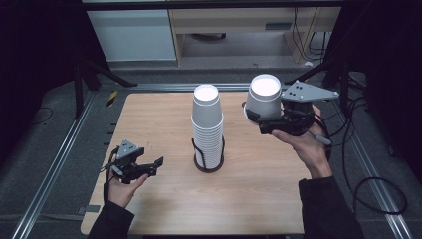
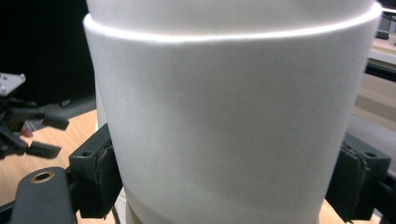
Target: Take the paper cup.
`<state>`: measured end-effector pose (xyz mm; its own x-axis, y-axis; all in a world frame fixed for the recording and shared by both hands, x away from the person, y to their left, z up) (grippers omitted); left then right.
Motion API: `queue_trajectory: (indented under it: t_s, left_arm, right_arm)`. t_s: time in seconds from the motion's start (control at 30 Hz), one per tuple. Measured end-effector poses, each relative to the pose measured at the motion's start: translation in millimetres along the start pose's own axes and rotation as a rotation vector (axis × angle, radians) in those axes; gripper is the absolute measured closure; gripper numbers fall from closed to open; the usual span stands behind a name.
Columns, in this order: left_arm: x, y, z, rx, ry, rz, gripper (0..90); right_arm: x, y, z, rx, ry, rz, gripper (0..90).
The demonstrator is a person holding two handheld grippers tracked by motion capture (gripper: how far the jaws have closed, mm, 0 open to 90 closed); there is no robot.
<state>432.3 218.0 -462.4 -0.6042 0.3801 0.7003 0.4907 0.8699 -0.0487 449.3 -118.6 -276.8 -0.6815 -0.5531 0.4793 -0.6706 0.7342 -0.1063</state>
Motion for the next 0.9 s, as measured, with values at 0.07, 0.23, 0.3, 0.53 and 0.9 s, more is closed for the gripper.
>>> queue_trajectory:
  t_s: [0.07,0.23,0.3,0.53,0.9]
  left_arm:
    - [-0.1,-0.4,-0.1,-0.002,0.0,0.001,18.2]
    - [-0.6,-2.1,0.0,-0.007,0.004,0.006,18.2]
    - [-0.7,-2.6,0.1,-0.008,0.006,0.008,18.2]
    - [-2.7,-5.8,1.2,-0.025,0.021,0.018,18.4]
    - [-7.4,-15.2,2.4,-0.064,0.045,0.04,18.5]
  right_arm:
    - [-0.1,0.2,3.6,0.004,0.007,-0.001,14.5]
    - [-1.7,0.9,25.0,0.007,0.036,-0.016,14.5]
    - [-1.9,0.8,27.7,0.005,0.039,-0.019,14.5]
    - [-6.3,1.6,58.9,0.007,0.077,-0.043,14.5]
    - [-23.3,9.8,108.6,0.023,0.163,-0.114,14.4]
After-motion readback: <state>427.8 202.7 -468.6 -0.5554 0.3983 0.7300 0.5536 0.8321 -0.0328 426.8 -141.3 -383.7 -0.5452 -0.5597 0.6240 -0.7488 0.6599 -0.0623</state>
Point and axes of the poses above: each handheld gripper's, and its own axes: x roughly backward along the jaws, z roughly out of its underside, y roughly to its left, the point moved 9 cm from there along -x, roughly forward along the jaws, and after that the axes turned 12 degrees about y, right-handed, at the moved point
